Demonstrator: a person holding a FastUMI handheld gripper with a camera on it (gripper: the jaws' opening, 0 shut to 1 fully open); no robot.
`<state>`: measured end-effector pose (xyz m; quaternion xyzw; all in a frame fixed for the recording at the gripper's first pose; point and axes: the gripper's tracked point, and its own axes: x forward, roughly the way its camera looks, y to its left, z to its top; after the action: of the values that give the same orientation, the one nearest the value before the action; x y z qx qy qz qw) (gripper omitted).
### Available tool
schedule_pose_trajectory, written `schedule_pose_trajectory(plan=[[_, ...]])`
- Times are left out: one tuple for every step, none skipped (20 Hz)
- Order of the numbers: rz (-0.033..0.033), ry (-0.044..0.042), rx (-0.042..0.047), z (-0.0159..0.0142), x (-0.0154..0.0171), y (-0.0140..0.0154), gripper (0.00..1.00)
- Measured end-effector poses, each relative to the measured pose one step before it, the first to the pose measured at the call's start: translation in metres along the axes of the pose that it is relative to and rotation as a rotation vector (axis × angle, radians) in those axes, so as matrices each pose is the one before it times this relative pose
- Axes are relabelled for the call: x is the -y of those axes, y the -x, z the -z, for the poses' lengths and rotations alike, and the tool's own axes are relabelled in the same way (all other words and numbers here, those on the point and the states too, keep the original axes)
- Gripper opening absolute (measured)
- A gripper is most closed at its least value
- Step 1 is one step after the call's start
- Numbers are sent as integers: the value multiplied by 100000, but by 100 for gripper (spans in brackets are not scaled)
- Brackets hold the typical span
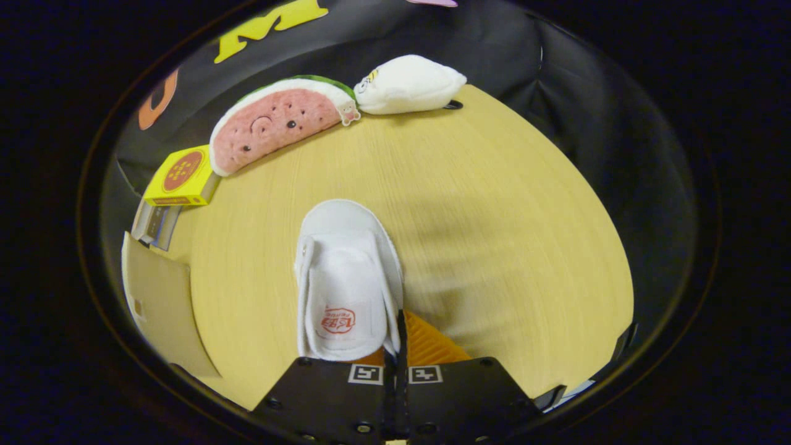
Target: Open the storage box then place both shoes into the box .Put the left shoe in first, then the right shoe, with the right side of both shoes facing outward in a uniform manner.
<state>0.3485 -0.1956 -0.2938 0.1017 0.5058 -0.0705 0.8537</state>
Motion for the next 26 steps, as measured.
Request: schedule_pose_trajectory(plan=[[-2808, -1486, -460, 300, -297, 656, 0], [-2292, -561, 490, 126, -372, 608, 0], [-1487, -528, 1247, -74, -242, 677, 0], [-510, 279, 904, 44, -252, 682, 0], [-47, 302, 867, 152, -225, 865, 0], [-10, 630, 1013, -17, -377, 813, 0], [-119, 591, 1301, -58, -509, 835, 0], [-376, 981, 561, 3, -662, 730, 0], [-753, 756, 381, 12, -953, 818, 0], [-853, 608, 245, -2, -828, 625, 0], [-1242, 120, 316, -16, -1100, 722, 0], [-1208, -518, 107, 20, -1007, 705, 0], [-1516, 314, 128, 76, -1146, 681, 0], [-1779, 460, 260, 23, -1246, 714, 0], [-1560, 491, 270, 14, -1098, 564, 0], [-1613, 694, 156, 56, -1266, 737, 0], [-1719, 921, 11, 198, -1409, 756, 0], [-1323, 534, -594, 172, -1241, 503, 0], [-1098, 275, -572, 226, -1253, 386, 0], [-1051, 498, -549, 192, -1273, 394, 0], [-1012, 670, -364, 195, -1245, 363, 0], [-1002, 571, 106, 141, -1282, 373, 0], [-606, 750, -201, 183, -1142, 226, 0], [-475, 679, -304, 262, -1356, 327, 0], [-291, 873, -326, 300, -1218, 221, 0], [45, 1035, -357, 238, -1454, 197, 0]])
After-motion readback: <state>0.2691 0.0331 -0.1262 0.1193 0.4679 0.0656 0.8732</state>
